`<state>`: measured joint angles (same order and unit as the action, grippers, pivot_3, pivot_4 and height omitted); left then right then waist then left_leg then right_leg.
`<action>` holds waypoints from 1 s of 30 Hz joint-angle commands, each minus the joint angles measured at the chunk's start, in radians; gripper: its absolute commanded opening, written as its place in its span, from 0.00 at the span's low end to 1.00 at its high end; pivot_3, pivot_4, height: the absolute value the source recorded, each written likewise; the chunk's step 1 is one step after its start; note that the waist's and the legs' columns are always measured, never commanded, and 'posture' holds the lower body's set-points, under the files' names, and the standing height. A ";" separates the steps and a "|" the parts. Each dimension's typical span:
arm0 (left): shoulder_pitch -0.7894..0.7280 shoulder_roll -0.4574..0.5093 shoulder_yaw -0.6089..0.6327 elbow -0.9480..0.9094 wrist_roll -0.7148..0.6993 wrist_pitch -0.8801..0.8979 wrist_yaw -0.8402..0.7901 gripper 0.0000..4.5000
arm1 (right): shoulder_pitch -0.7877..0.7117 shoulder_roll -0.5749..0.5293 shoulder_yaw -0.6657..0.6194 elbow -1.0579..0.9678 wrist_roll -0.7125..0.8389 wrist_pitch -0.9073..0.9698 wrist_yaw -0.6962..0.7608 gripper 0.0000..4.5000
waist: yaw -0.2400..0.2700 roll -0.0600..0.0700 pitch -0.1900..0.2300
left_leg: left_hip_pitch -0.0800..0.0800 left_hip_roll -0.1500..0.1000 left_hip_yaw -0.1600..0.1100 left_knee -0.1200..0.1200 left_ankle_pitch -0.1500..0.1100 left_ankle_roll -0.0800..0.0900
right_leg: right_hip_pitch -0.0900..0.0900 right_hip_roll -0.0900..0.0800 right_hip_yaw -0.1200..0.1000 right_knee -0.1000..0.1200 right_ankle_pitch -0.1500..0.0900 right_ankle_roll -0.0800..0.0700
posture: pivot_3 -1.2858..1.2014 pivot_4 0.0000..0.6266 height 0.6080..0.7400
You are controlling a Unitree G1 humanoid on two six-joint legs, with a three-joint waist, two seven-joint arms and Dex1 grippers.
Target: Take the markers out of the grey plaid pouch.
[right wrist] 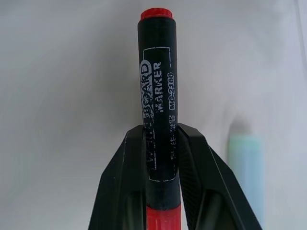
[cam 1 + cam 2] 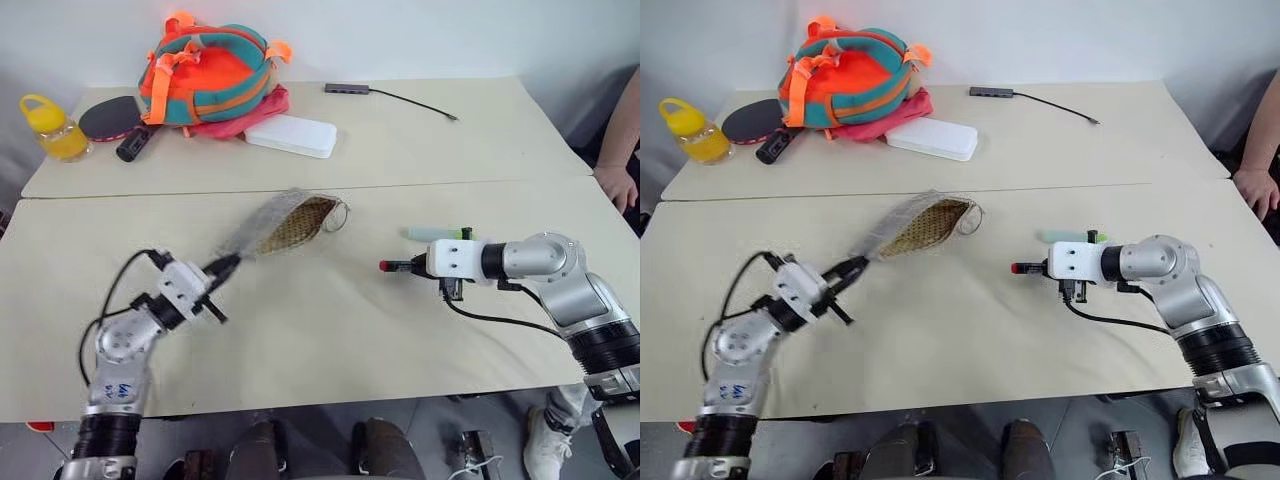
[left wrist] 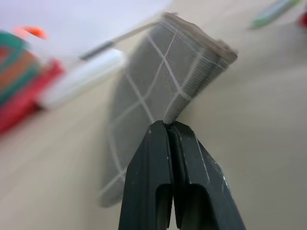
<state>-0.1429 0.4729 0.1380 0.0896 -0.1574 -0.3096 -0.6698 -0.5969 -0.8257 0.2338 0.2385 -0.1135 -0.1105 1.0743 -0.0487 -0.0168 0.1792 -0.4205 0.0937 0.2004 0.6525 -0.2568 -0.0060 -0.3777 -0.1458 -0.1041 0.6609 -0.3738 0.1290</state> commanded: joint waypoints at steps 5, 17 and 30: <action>0.030 0.022 0.030 -0.070 -0.057 -0.010 -0.010 0.56 | 0.012 0.014 -0.048 0.048 0.054 -0.012 0.004 0.49 | -0.002 0.000 0.000 | 0.000 0.000 -0.001 0.000 0.000 0.000 | 0.001 0.000 0.000 0.000 0.000 0.000 | 0.52 0.24 1.00; 0.324 0.038 0.177 -0.340 -0.418 0.335 -0.022 1.00 | 0.169 0.168 -0.301 -0.201 0.488 0.280 -0.033 0.80 | 0.000 0.000 0.000 | 0.000 0.000 -0.010 0.000 0.000 0.000 | 0.002 0.000 0.000 0.000 0.000 0.000 | 0.52 0.24 1.00; 0.449 0.034 0.286 -0.375 -0.382 0.396 0.061 1.00 | 0.584 0.320 -0.468 -0.331 0.447 0.040 -0.268 0.80 | 0.019 -0.001 -0.001 | 0.000 -0.001 -0.012 0.000 -0.001 0.001 | 0.002 0.000 -0.001 -0.002 0.000 -0.001 | 0.52 0.24 1.00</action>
<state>0.2947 0.5080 0.3936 -0.2730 -0.5507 0.1092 -0.6074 -0.0389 -0.5200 -0.2076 -0.0609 0.3484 -0.0113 0.8309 -0.0296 -0.0180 0.1785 -0.4204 0.0923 0.1886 0.6519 -0.2575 -0.0052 -0.3752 -0.1461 -0.1046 0.6591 -0.3740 0.1285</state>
